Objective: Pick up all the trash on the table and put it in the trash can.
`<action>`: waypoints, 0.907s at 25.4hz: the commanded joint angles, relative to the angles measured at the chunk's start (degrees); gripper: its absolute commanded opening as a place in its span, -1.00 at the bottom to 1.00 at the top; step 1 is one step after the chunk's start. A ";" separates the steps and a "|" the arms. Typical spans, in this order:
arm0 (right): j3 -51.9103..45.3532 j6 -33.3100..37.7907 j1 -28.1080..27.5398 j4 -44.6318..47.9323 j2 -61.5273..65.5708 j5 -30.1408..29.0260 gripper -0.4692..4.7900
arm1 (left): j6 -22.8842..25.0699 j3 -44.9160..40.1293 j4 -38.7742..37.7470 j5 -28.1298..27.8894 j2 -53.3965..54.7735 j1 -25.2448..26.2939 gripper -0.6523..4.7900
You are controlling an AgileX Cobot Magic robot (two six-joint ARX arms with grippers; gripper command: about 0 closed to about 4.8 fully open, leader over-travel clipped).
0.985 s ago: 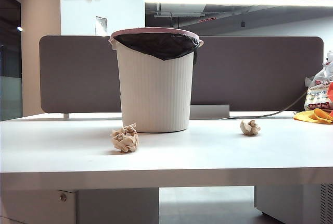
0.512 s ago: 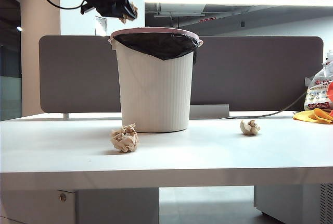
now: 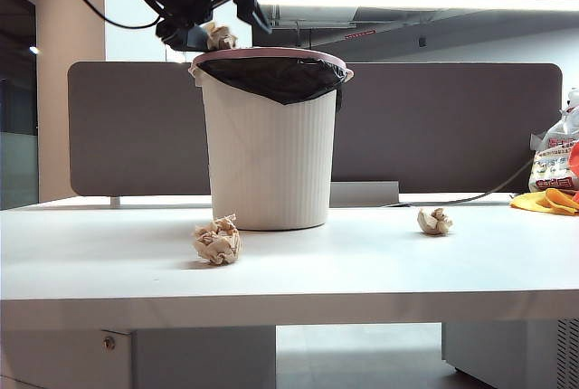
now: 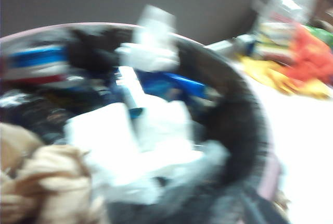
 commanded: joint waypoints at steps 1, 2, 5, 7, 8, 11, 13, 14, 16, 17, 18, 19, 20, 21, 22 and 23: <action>0.17 0.00 0.09 1.01 -0.13 -0.33 -0.85 | 21.29 5.25 -4.02 0.26 -0.90 -3.41 1.00; 0.17 0.00 0.09 0.98 -0.13 -0.33 -0.85 | 27.65 6.16 -3.98 -3.54 -0.90 -4.20 1.00; 0.17 0.00 0.09 0.98 -0.17 -0.37 -0.85 | 39.28 6.40 -2.40 -12.52 -0.22 -5.31 1.00; 0.17 0.00 0.09 0.90 -0.35 -0.37 -0.85 | 42.21 6.40 0.57 -16.70 0.87 -5.57 1.00; 0.17 -0.02 0.09 0.96 -0.35 -0.76 -0.85 | 42.10 6.40 3.34 -19.15 1.66 -5.57 1.00; 0.17 0.02 0.09 0.50 -0.37 -2.80 -0.85 | 40.98 6.40 3.78 -21.64 2.12 -5.55 1.00; 0.17 0.00 0.09 0.55 -0.35 -2.47 -0.85 | 35.78 6.40 3.48 -24.57 0.94 -5.57 1.00; 0.17 0.00 0.09 0.57 -0.35 -2.47 -0.85 | 33.44 6.40 2.99 -25.03 0.22 -5.57 1.00; 0.17 0.00 0.09 0.46 -0.37 -2.47 -0.85 | 26.71 6.40 0.66 -25.27 -2.12 -5.57 1.00; 0.17 -0.02 0.09 0.39 -0.37 -2.49 -0.85 | 23.10 6.40 -0.81 -25.27 -3.34 -5.57 1.00; 0.17 -0.07 0.09 0.39 -0.39 -2.47 -0.85 | 18.34 6.40 -3.37 -25.16 -5.05 -5.55 1.00; 0.17 -0.33 0.09 0.37 -0.39 -2.47 -0.85 | 13.75 6.40 -6.80 -24.17 -6.88 -5.55 1.00; 0.17 -0.68 0.09 0.31 -0.39 -2.47 -0.85 | 10.99 6.40 -9.84 -23.04 -8.26 -5.57 1.00; 0.17 -1.31 0.07 0.07 -0.44 -2.45 -0.85 | 8.66 6.40 -14.10 -21.62 -9.97 -5.57 1.00; 0.17 -1.84 0.07 -0.35 -0.55 -2.38 -0.85 | 7.26 6.40 -17.73 -20.46 -11.15 -5.57 1.00; 0.17 -2.21 0.07 -0.83 -0.66 -1.64 -0.85 | 6.32 6.40 -21.29 -19.17 -12.11 -5.57 1.00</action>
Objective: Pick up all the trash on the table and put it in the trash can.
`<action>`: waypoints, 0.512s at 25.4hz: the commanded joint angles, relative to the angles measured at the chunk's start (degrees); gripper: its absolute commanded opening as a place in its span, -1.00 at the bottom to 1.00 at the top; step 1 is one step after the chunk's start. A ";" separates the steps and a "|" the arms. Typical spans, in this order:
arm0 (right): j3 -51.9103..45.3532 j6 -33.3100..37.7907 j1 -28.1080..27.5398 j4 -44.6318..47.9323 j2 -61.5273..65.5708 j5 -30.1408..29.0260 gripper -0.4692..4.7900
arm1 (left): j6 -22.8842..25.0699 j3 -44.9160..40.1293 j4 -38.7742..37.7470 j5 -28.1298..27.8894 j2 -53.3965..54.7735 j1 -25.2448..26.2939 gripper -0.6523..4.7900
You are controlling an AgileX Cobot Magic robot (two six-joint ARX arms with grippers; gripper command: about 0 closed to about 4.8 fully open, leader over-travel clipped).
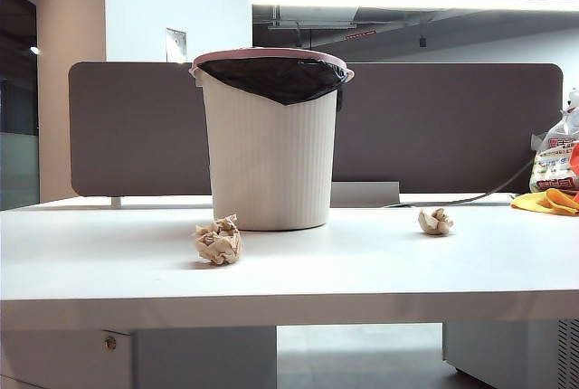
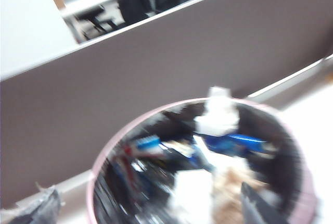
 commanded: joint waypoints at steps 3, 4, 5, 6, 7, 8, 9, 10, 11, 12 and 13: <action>0.17 -2.51 0.07 -2.34 -1.07 2.45 -0.85 | -7.74 0.00 -23.08 8.85 -3.91 -0.20 1.00; 0.17 -2.51 0.07 -2.86 -1.27 2.43 -0.85 | -7.74 0.00 -27.26 12.11 -4.02 -0.20 1.00; 0.17 -2.49 0.07 -3.56 -1.62 2.40 -0.85 | -7.74 -0.02 -30.56 14.69 -4.02 -0.20 1.00; 0.17 -2.49 0.07 -3.93 -1.75 2.32 -0.85 | -7.74 -0.02 -33.75 16.79 -4.00 -0.22 1.00; 0.17 -2.49 0.07 -4.83 -2.23 2.34 -0.85 | -7.74 -0.02 -36.98 18.71 -3.67 -0.22 1.00; 0.17 -2.40 0.07 -5.53 -2.40 2.34 -0.85 | -7.76 -0.09 -39.17 19.82 -3.41 -0.35 1.00; 0.17 -2.36 0.07 -6.51 -2.60 2.23 -0.85 | -7.76 -0.50 -40.63 20.24 -3.26 -0.76 1.00; 0.17 -2.38 0.07 -8.35 -3.06 2.23 -0.85 | -7.89 -1.22 -41.79 20.22 -2.71 -1.64 1.00; 0.17 -2.38 0.07 -9.88 -3.08 2.14 -0.85 | -8.50 -1.95 -42.38 20.17 -2.62 -2.10 1.00; 0.13 -2.47 0.07 -11.72 -3.15 1.95 -0.85 | -9.38 -3.02 -42.32 20.37 -2.01 -2.16 1.00; 0.11 -2.67 0.07 -14.10 -3.17 1.57 -0.85 | -9.70 -3.98 -42.27 20.70 -1.62 -2.16 1.00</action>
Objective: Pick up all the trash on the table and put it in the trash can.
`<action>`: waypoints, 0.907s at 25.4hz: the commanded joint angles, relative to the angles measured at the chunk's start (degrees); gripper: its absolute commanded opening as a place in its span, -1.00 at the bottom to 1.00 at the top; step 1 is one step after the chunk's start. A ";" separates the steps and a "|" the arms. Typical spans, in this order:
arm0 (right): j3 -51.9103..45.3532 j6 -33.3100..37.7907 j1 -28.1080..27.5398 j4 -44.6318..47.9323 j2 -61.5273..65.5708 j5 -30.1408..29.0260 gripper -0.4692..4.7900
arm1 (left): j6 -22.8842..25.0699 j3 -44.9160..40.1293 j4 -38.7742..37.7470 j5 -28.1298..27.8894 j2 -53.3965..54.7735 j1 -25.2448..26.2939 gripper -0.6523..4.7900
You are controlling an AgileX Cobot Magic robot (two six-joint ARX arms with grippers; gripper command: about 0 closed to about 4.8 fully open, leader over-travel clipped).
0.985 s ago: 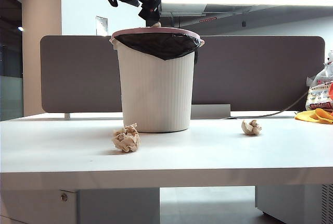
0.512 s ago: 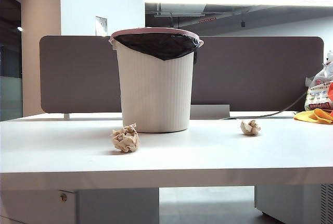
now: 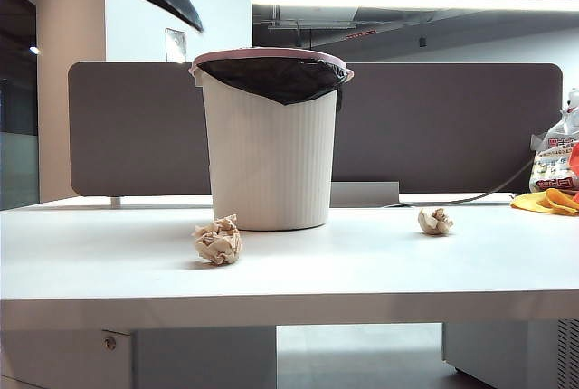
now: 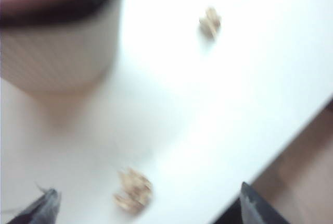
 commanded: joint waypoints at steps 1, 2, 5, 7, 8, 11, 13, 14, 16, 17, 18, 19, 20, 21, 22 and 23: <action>-0.20 -0.70 0.07 -6.80 -0.26 -1.42 -0.85 | -2.01 -3.10 -0.46 1.07 1.51 -0.48 1.00; -0.81 -0.98 0.07 -7.28 -0.55 -1.97 -0.85 | -2.12 -4.28 -0.50 0.52 2.34 -1.20 1.00; -4.68 -0.98 0.11 -6.12 -2.73 -4.66 -0.85 | -2.49 -7.32 -0.22 0.39 4.46 -1.70 1.00; -7.69 -0.76 0.11 -5.66 -4.37 -4.63 -0.85 | -2.56 -10.16 0.96 0.20 5.64 -2.47 1.00; -9.11 -0.33 0.11 -5.40 -5.07 -4.68 -0.85 | -2.56 -11.45 1.84 0.35 6.08 -2.49 1.00; -13.14 -0.07 0.09 -5.25 -6.80 -4.63 -0.85 | -2.56 -16.37 5.51 1.42 7.13 -2.97 1.00; -14.71 0.09 0.09 -5.38 -7.41 -5.14 -0.85 | -4.57 -19.65 8.20 1.81 7.17 -3.02 1.00; -15.08 0.09 0.09 -5.51 -7.52 -5.97 -0.85 | -5.40 -21.03 9.18 1.70 7.17 -3.17 1.00; -15.30 0.11 0.11 -6.14 -7.58 -7.85 -0.85 | -6.01 -23.54 11.10 -0.22 7.17 -3.48 1.00; -15.28 0.15 0.11 -6.27 -7.58 -8.50 -0.85 | -6.01 -24.55 12.02 -1.77 7.17 -3.72 1.00; -15.28 0.31 0.11 -6.25 -7.58 -9.09 -0.85 | -5.99 -25.90 13.81 -4.24 7.17 -4.07 1.00; -15.28 0.33 0.11 -6.23 -7.58 -9.18 -0.85 | -5.95 -26.88 15.34 -5.64 7.17 -4.35 1.00; -15.28 0.33 0.11 -6.23 -7.61 -9.14 -0.85 | -5.99 -28.06 17.40 -7.08 7.17 -4.52 1.00; -15.28 0.33 0.11 -6.23 -7.63 -9.09 -0.85 | -6.01 -28.85 18.99 -7.26 7.17 -4.52 1.00; -15.28 0.33 0.11 -6.23 -7.63 -9.14 -0.85 | -6.03 -29.57 20.70 -7.32 7.19 -4.52 1.00; -15.28 0.28 0.11 -6.23 -7.63 -9.14 -0.85 | -6.03 -30.25 22.71 -7.32 7.32 -4.59 1.00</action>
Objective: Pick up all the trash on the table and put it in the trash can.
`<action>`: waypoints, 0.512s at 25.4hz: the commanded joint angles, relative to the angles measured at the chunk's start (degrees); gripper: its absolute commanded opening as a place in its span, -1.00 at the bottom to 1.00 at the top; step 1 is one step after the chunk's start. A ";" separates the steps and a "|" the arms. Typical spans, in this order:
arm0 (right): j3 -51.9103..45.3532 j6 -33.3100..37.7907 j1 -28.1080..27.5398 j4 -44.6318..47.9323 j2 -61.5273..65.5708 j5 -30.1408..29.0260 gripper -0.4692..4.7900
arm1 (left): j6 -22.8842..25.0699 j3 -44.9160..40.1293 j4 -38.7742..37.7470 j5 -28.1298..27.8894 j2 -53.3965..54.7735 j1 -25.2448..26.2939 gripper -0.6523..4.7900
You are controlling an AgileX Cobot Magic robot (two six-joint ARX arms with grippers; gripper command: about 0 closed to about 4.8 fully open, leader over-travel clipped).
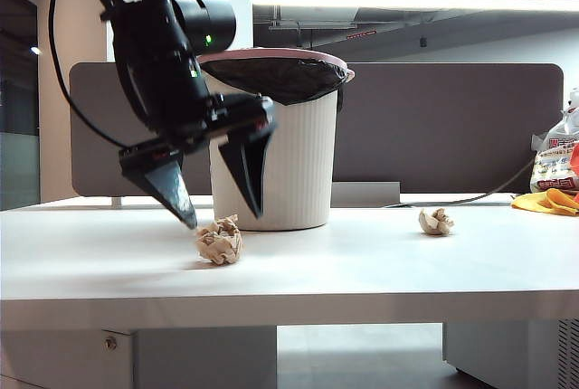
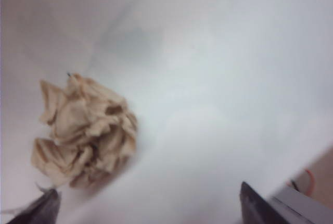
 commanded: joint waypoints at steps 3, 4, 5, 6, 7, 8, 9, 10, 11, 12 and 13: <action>0.31 0.17 0.09 0.90 -0.15 -0.70 -0.85 | -0.11 -1.99 9.94 -2.05 -0.04 -0.07 1.00; 0.31 0.17 0.09 0.87 -0.15 -1.01 -0.85 | -0.09 -1.99 10.80 -3.02 -0.04 -0.07 1.00; 0.31 0.17 0.09 0.87 -0.15 -1.70 -0.85 | -0.07 -1.99 11.78 -3.85 -0.04 -0.07 1.00; 0.31 0.20 0.09 0.87 -0.15 -2.05 -0.85 | -0.02 -1.99 12.46 -4.46 -0.04 -0.07 1.00; 0.31 0.20 0.09 0.87 -0.15 -2.01 -0.85 | 0.02 -1.99 12.94 -4.72 -0.04 -0.07 1.00; 0.31 0.17 0.09 0.87 -0.15 -1.95 -0.85 | 0.09 -1.99 13.42 -5.27 -0.04 -0.04 1.00; 0.31 0.17 0.09 0.85 -0.15 -1.97 -0.85 | 0.22 -1.99 13.66 -5.92 -0.04 -0.04 1.00; 0.31 0.17 0.09 0.87 -0.15 -1.95 -0.85 | 0.24 -1.99 13.84 -5.97 -0.02 -0.04 1.00; 0.31 0.15 0.09 0.87 -0.15 -1.84 -0.85 | 0.42 -1.99 14.05 -5.95 0.13 -0.07 1.00; 0.31 0.15 0.09 0.94 -0.15 -1.77 -0.85 | 0.42 -1.99 14.14 -5.86 0.33 -0.07 1.00; 0.31 0.15 0.09 1.01 -0.15 -1.77 -0.85 | 0.39 -2.01 14.10 -5.88 0.52 -0.07 1.00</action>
